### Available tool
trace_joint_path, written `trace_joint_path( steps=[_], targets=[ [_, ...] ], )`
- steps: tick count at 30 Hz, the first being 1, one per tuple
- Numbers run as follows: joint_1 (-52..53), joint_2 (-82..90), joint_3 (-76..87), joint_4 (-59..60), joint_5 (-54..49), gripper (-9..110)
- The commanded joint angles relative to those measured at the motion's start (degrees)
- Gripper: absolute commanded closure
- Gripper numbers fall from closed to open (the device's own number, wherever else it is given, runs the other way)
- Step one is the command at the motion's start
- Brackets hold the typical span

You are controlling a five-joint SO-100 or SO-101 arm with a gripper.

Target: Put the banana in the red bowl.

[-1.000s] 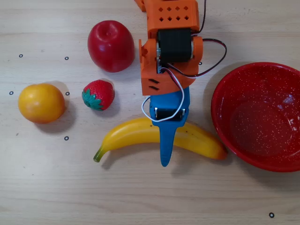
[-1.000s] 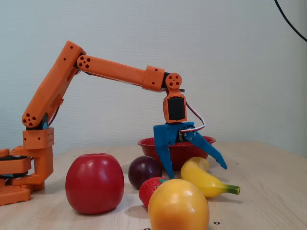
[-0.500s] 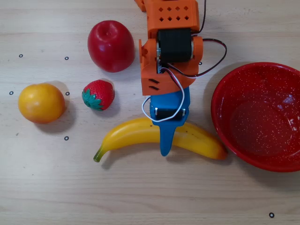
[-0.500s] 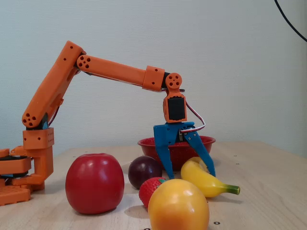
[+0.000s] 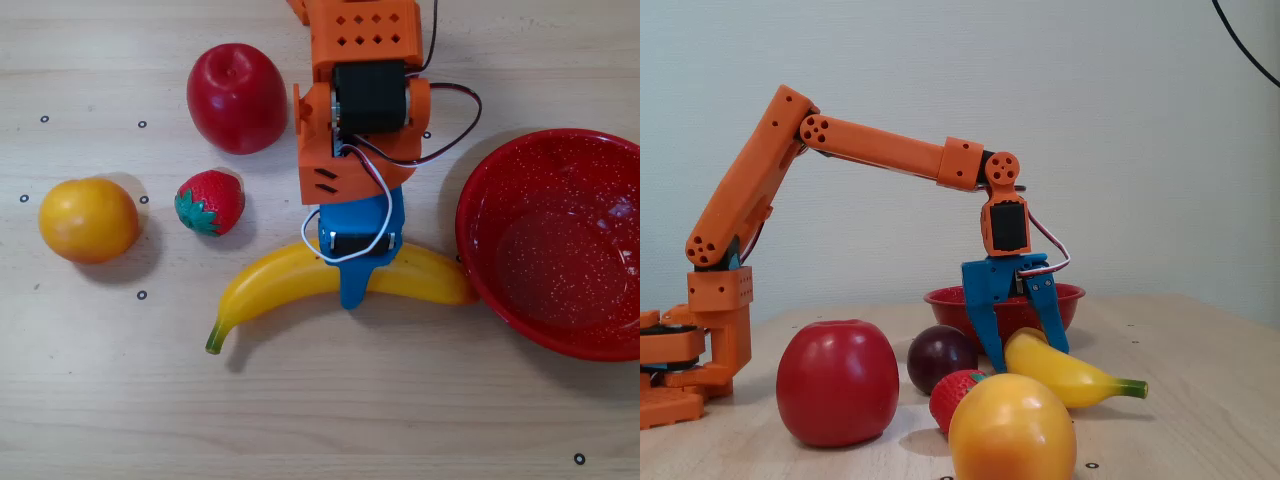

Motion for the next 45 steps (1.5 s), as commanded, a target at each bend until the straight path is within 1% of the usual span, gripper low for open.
trace_joint_path(
  steps=[1,10,26,32,38,45],
  targets=[
    [1.41,2.64,-3.08,-0.62,2.55,101],
    [0.26,3.43,-7.38,1.49,1.14,101],
    [-5.71,6.15,-22.06,8.09,1.23,101],
    [-7.65,9.23,-27.6,9.76,-1.85,101],
    [-6.77,13.89,-29.71,11.25,-3.69,101],
    [-1.67,22.41,-23.64,9.76,-7.91,101]
  ],
)
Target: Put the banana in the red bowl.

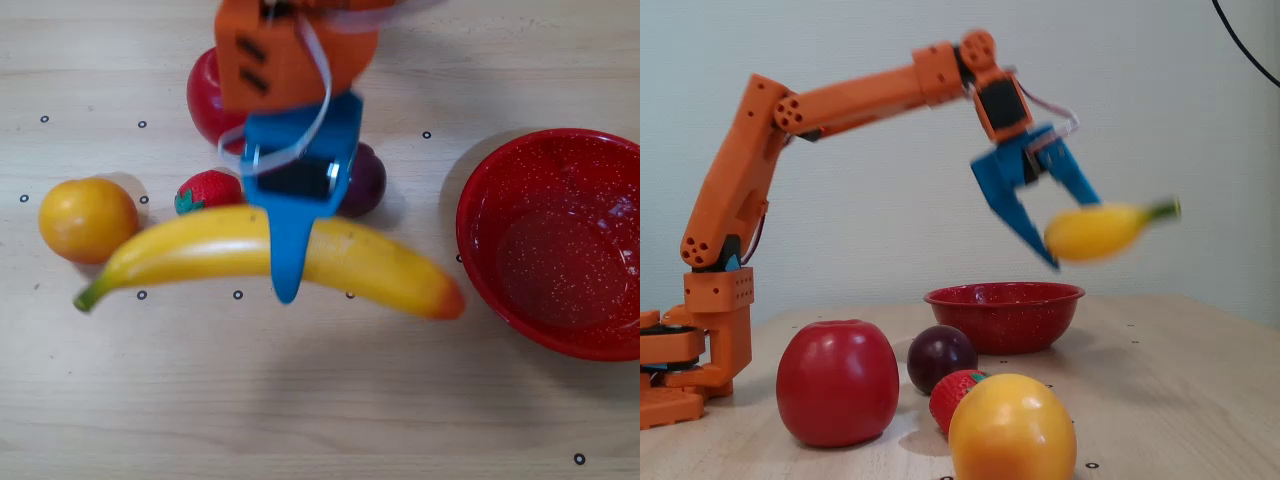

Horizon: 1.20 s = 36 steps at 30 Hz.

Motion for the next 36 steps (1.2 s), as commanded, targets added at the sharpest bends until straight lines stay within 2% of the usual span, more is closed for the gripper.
trace_joint_path(
  steps=[1,10,19,28,36],
  targets=[
    [4.39,12.48,-0.18,-2.29,-2.64,101],
    [15.38,24.7,15.47,-10.99,-5.01,101],
    [26.98,31.38,28.21,-18.28,-2.02,101],
    [35.07,27.6,34.63,-21.09,3.43,101],
    [37.18,19.95,34.37,-21.09,5.36,100]
  ],
)
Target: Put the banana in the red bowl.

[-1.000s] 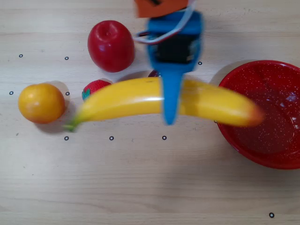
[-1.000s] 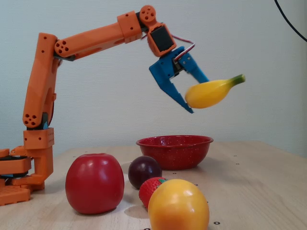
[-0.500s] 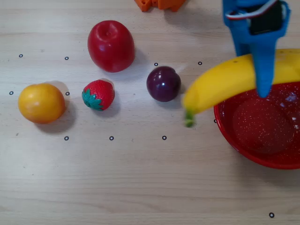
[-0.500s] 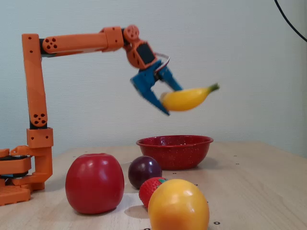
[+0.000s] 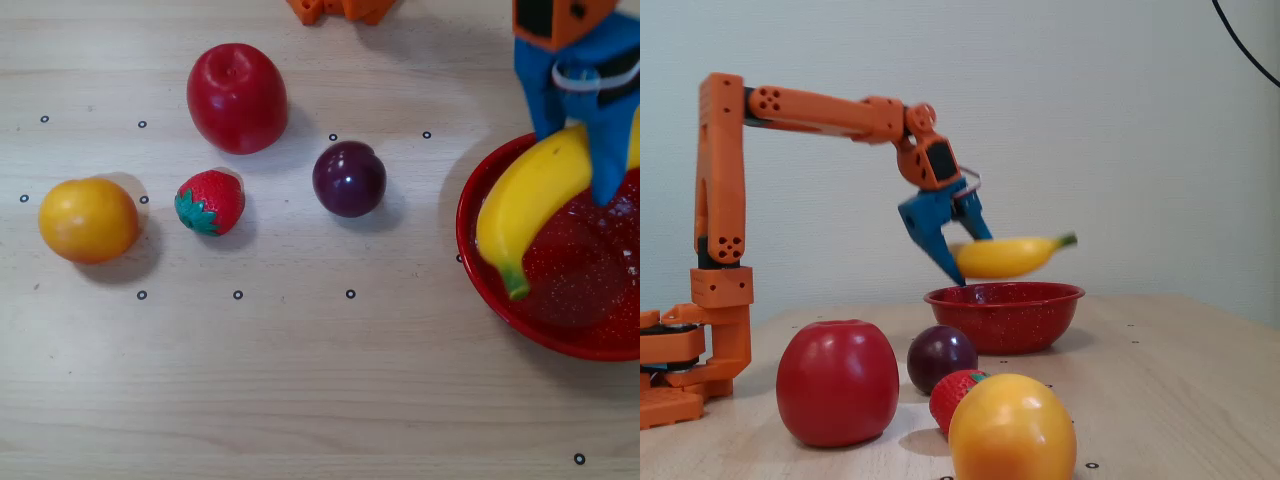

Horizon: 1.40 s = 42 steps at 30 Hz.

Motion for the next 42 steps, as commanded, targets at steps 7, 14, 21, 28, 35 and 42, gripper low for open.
trace_joint_path(
  steps=[7,14,21,28,35,42],
  targets=[
    [1.05,1.05,-5.19,-1.93,0.09,70],
    [-0.35,2.29,-10.72,0.44,-2.02,84],
    [-3.6,5.98,-13.45,1.76,-2.99,101],
    [-7.65,11.34,-11.6,4.39,-2.29,101],
    [-13.01,21.71,-0.26,1.93,-0.7,101],
    [-20.65,34.54,16.0,-4.13,0.26,101]
  ],
)
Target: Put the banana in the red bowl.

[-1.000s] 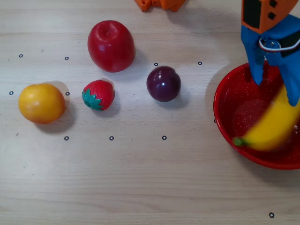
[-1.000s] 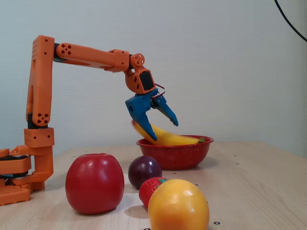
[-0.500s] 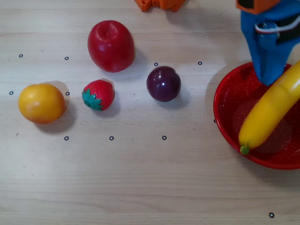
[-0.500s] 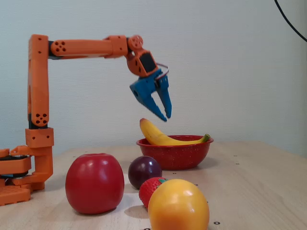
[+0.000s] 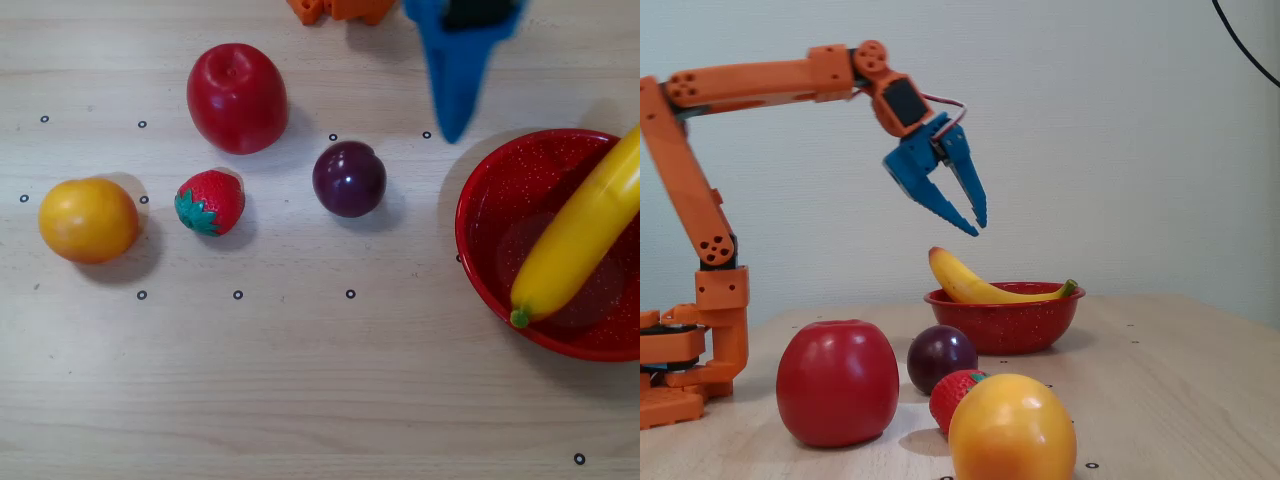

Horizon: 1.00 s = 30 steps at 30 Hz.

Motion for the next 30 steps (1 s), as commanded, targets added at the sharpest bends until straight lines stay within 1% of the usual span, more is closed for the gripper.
trace_joint_path(
  steps=[1,6,11,15,19,30],
  targets=[
    [-2.72,7.47,2.81,-2.99,2.37,101],
    [-8.09,14.85,12.57,-5.01,2.72,101],
    [-12.13,25.49,27.95,-14.24,3.69,101],
    [-13.27,36.65,41.22,-17.93,5.19,101],
    [-14.68,44.38,50.54,-20.74,3.6,101],
    [-15.91,58.62,71.37,-31.11,2.2,101]
  ],
)
